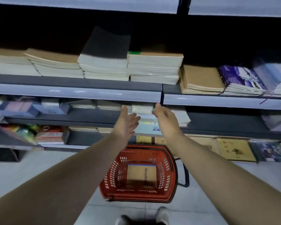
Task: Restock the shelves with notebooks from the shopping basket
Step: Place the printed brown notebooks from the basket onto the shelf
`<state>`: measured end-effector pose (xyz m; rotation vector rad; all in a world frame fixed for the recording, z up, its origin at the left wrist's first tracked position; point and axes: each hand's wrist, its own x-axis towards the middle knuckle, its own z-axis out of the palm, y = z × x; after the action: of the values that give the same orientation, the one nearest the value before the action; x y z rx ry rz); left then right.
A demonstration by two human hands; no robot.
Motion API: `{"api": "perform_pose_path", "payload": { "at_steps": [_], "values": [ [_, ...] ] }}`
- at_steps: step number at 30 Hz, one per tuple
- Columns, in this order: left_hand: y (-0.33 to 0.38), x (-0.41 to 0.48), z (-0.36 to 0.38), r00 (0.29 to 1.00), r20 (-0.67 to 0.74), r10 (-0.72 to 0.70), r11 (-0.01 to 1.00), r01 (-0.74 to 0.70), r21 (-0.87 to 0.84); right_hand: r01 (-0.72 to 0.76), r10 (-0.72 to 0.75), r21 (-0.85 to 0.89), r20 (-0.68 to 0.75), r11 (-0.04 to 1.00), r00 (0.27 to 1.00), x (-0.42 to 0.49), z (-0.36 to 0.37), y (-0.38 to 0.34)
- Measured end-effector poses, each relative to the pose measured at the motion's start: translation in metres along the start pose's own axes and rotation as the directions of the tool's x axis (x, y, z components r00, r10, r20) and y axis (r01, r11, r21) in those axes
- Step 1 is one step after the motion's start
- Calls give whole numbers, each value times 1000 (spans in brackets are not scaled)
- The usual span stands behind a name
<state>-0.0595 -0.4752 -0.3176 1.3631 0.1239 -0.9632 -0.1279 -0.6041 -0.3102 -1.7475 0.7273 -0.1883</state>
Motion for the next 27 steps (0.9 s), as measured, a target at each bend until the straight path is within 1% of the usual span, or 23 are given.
{"api": "perform_pose_path", "payload": {
  "at_steps": [3, 6, 8, 11, 15, 18, 21, 24, 27],
  "values": [
    [-36, 22, -13, 996, -37, -86, 996, 86, -6, -46, 47, -27, 48, 999, 998, 9, 12, 46],
    [-76, 49, -29, 986, -76, -151, 988, 153, 11, -84, 92, -106, 75, 991, 993, 19, 24, 90],
    [-103, 66, -39, 978, -96, -183, 983, 182, -19, -129, 142, -133, 94, 983, 985, 29, 33, 115],
    [-132, 87, -53, 973, -149, -175, 985, 172, -32, -157, 180, -159, 141, 975, 974, 44, 47, 150],
    [-163, 118, -66, 964, -215, -158, 986, 166, 20, -148, 187, -211, 182, 966, 965, 62, 67, 191],
    [-182, 137, -72, 960, -216, -179, 980, 193, 45, -157, 203, -227, 193, 961, 960, 73, 81, 217],
    [-203, 159, -82, 961, -218, -170, 981, 187, 58, -183, 234, -246, 195, 952, 953, 85, 94, 244],
    [-230, 177, -94, 953, -260, -158, 982, 179, 57, -238, 290, -264, 180, 935, 940, 96, 106, 275],
    [-271, 183, -107, 939, -295, -177, 976, 206, 70, -315, 355, -215, 177, 924, 918, 100, 119, 310]
  ]
}}
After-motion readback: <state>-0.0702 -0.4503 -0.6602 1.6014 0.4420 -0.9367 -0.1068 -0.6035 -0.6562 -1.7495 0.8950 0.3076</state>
